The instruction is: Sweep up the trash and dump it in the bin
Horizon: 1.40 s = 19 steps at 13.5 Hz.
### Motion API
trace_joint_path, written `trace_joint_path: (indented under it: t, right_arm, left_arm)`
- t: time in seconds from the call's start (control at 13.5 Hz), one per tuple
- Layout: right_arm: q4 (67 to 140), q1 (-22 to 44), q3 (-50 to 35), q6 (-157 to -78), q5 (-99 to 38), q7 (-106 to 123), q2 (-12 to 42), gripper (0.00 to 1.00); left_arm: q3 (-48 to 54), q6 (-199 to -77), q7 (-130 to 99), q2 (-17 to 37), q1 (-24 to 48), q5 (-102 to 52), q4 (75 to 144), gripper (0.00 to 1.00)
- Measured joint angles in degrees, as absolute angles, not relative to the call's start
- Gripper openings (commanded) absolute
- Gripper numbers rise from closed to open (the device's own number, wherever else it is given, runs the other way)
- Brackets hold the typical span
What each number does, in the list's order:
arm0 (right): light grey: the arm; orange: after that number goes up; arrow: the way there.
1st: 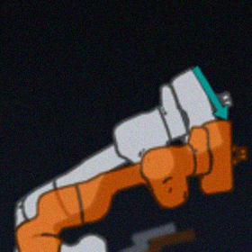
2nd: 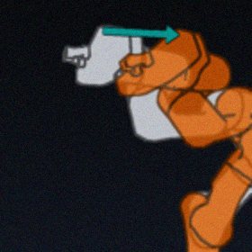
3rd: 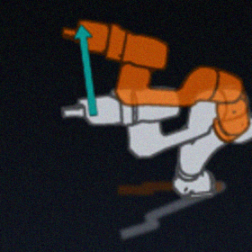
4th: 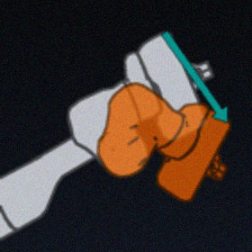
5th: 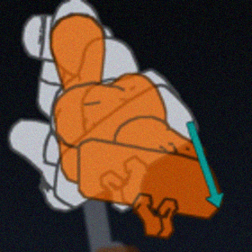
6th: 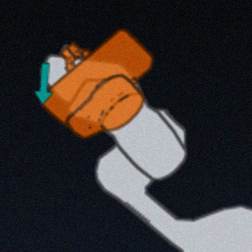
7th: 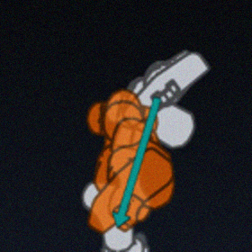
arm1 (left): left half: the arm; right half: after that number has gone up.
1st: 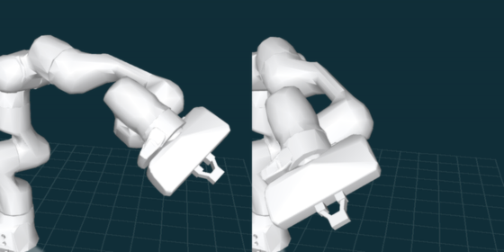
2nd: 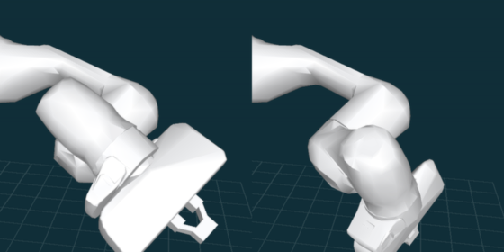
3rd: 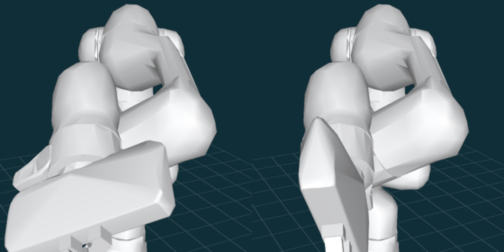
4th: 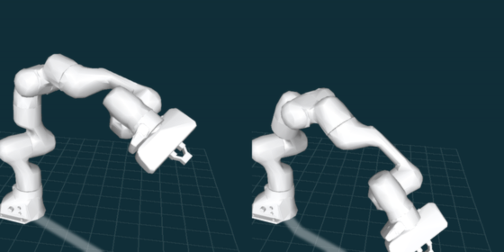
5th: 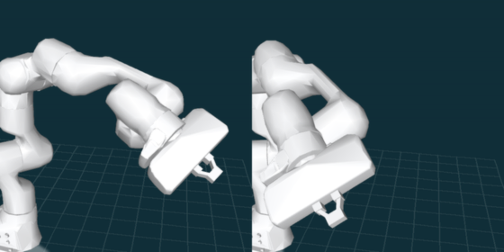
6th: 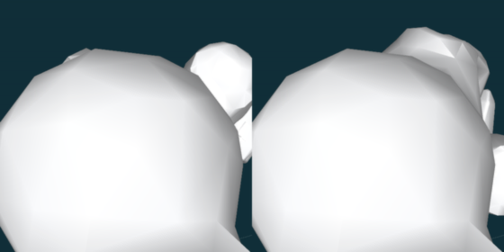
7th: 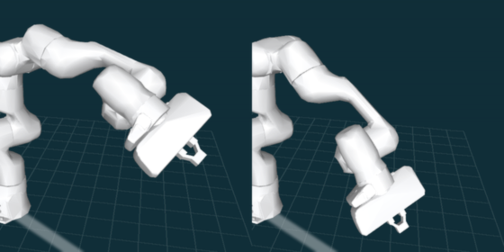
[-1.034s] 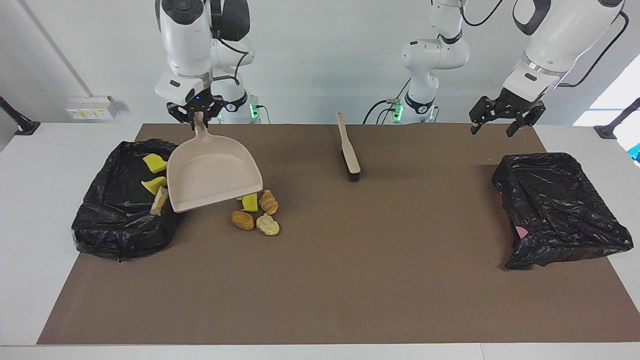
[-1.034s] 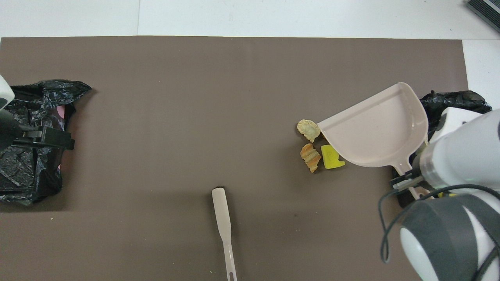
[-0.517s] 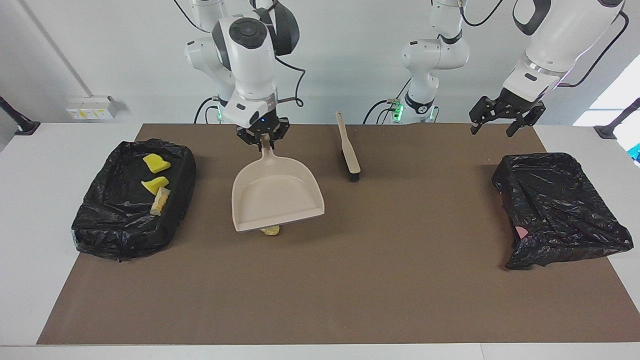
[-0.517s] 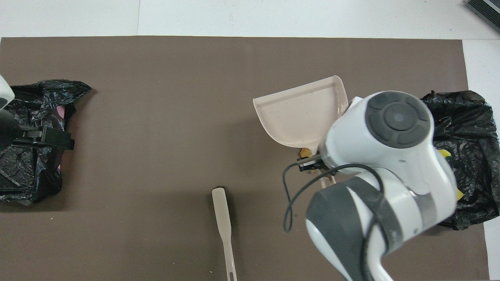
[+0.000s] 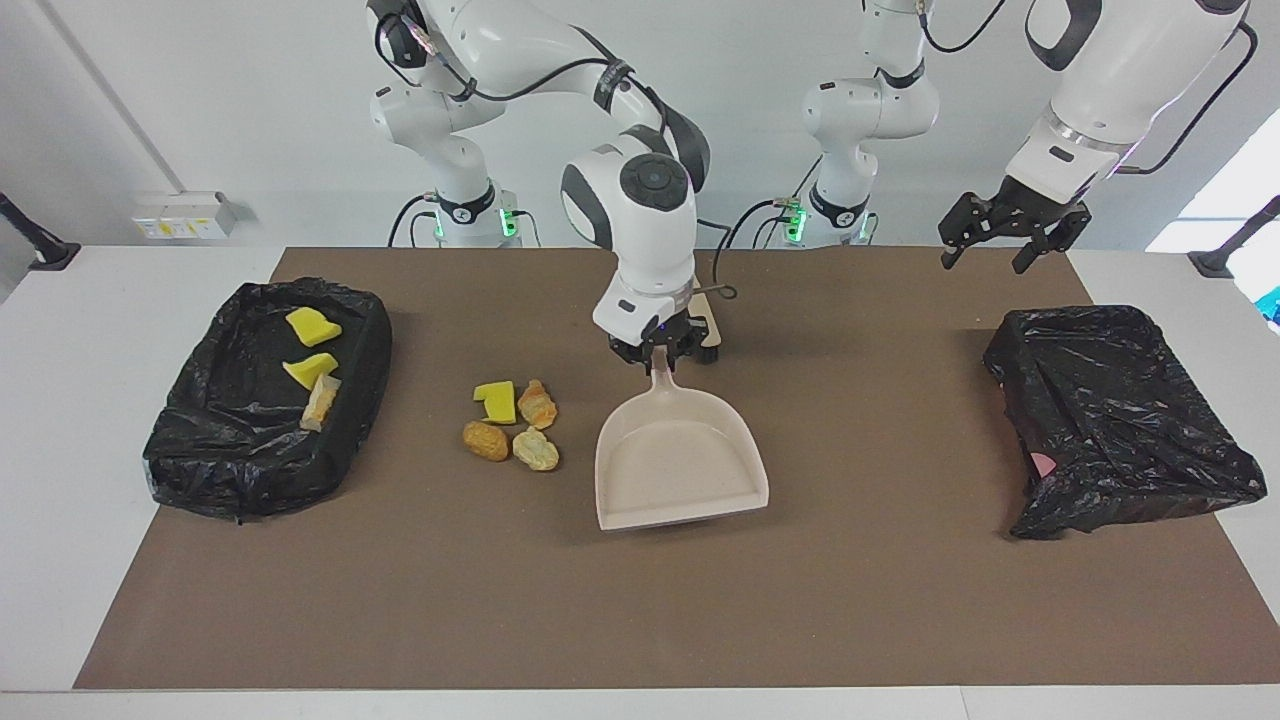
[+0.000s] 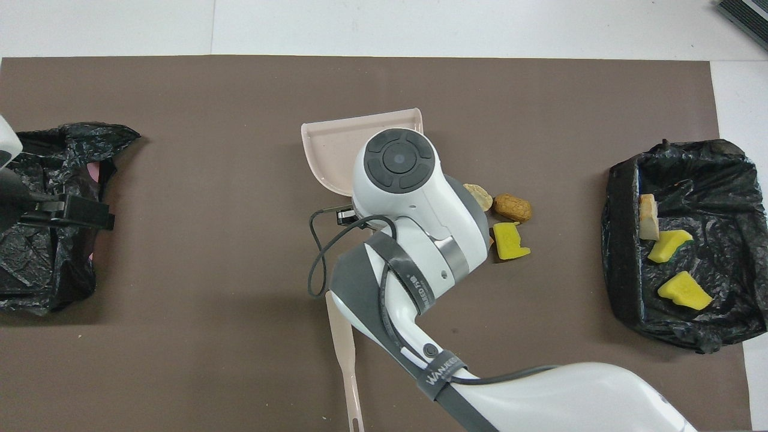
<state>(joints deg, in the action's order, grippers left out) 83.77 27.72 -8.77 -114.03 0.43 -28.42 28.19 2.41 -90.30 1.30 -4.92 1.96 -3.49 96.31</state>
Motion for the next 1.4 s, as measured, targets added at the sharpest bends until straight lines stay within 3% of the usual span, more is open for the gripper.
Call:
trace_joint_path:
  t: [0.22, 0.44, 0.59, 0.67, 0.81, 0.89, 1.18, 1.4]
  right_arm:
    - [82.7, 28.9, -8.7, -119.9, 0.3, -29.1, 32.2, 0.0]
    - [83.3, 28.8, -8.6, -121.2, 0.2, -29.1, 33.0, 0.15]
    - [84.8, 28.6, -8.5, -122.7, 0.2, -29.1, 33.2, 0.16]
    - [85.6, 28.6, -8.4, -123.3, 0.2, -29.1, 33.3, 0.24]
    - [86.1, 28.6, -8.4, -123.7, 0.2, -29.1, 33.3, 0.6]
    - [86.0, 28.7, -8.5, -123.9, 0.2, -29.1, 33.3, 1.0]
    - [86.0, 29.1, -8.5, -123.7, 0.2, -29.1, 31.6, 1.0]
    - [88.5, 30.4, -8.7, -120.8, 0.2, -29.1, 27.2, 1.0]
  left_arm:
    - [2.4, -90.3, 1.3, -4.9, 2.0, -3.5, 96.3, 1.0]
    - [2.4, -90.3, 1.3, -4.9, 2.0, -3.5, 96.3, 1.0]
    - [2.4, -90.3, 1.3, -4.9, 2.0, -3.5, 96.3, 1.0]
    - [2.4, -90.3, 1.3, -4.9, 2.0, -3.5, 96.3, 1.0]
    - [2.4, -90.3, 1.2, -4.9, 2.0, -3.5, 96.3, 1.0]
    - [2.5, -90.3, 1.2, -4.9, 2.0, -3.5, 96.3, 1.0]
    - [3.3, -90.4, 1.0, -4.9, 2.0, -3.5, 96.3, 1.0]
    - [3.6, -94.5, 0.6, -4.4, 3.1, -3.6, 96.4, 1.0]
